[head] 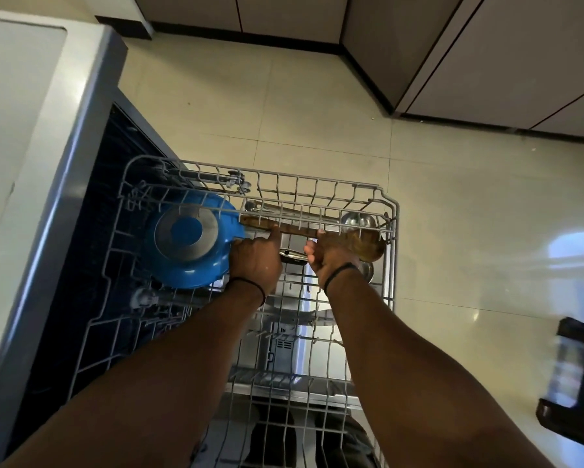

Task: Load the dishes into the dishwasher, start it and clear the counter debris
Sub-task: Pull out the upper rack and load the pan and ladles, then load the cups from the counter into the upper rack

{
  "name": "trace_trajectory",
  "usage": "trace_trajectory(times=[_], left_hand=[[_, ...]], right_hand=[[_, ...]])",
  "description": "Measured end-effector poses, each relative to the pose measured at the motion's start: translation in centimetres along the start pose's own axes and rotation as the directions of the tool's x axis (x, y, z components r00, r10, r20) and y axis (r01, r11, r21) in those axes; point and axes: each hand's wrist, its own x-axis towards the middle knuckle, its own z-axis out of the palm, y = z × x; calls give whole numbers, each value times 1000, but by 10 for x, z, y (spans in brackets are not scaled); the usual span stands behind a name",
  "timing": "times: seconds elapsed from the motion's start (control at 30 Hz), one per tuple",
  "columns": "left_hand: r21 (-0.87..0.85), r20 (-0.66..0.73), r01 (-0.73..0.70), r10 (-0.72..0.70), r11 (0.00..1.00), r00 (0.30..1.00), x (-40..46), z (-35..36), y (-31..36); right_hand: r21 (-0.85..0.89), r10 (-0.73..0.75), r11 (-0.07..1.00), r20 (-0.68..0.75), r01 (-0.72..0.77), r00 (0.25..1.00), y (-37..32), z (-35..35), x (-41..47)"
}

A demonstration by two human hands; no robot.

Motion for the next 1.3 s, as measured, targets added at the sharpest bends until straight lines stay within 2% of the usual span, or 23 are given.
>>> trace_trajectory(times=[0.23,0.37,0.57,0.67,0.73,0.8,0.83,0.93,1.0,1.13,1.2,1.3], left_hand=[[37,-23,-19,20,999,1000,-21,-7,5],[51,-22,-4,5,999,1000,-43,-33,9],[75,0,97,-98,992,995,-88,-80,8],[32,-35,169,-168,985,985,-119,-97,-6],[-58,-57,239,-242,969,968,-147,-114,-17],[-146,-69,239,-251,960,966,-156,-133,-11],[-205,-93,291,-315,934,945,-174,-146,-20],[-325,-173,412,-482,851,859,-232,-179,-66],[-383,-212,500,-601,777,771,-275,-191,-99],[-505,-269,657,-825,560,496,-374,-190,-155],[-563,-265,679,-881,471,391,-414,-186,-174],[-640,-271,700,-945,318,182,-493,-165,-214]], right_hand=[[-40,27,999,26,-26,999,0,-23,-22],[-79,-21,997,41,24,999,-2,-35,-45],[-351,-70,932,85,96,994,-7,-35,-99],[-503,-65,847,222,171,973,-2,-29,-132],[-550,-80,794,327,258,942,-2,-21,-168],[-541,-155,763,376,353,913,-14,-21,-183],[-551,-169,731,426,403,889,-13,-7,-204],[-550,-133,679,560,487,818,11,43,-256],[-539,-112,636,643,552,757,39,73,-292],[-523,-18,571,762,632,647,116,108,-366],[-513,21,545,799,663,601,146,116,-397],[-509,138,473,849,720,510,222,127,-449]])
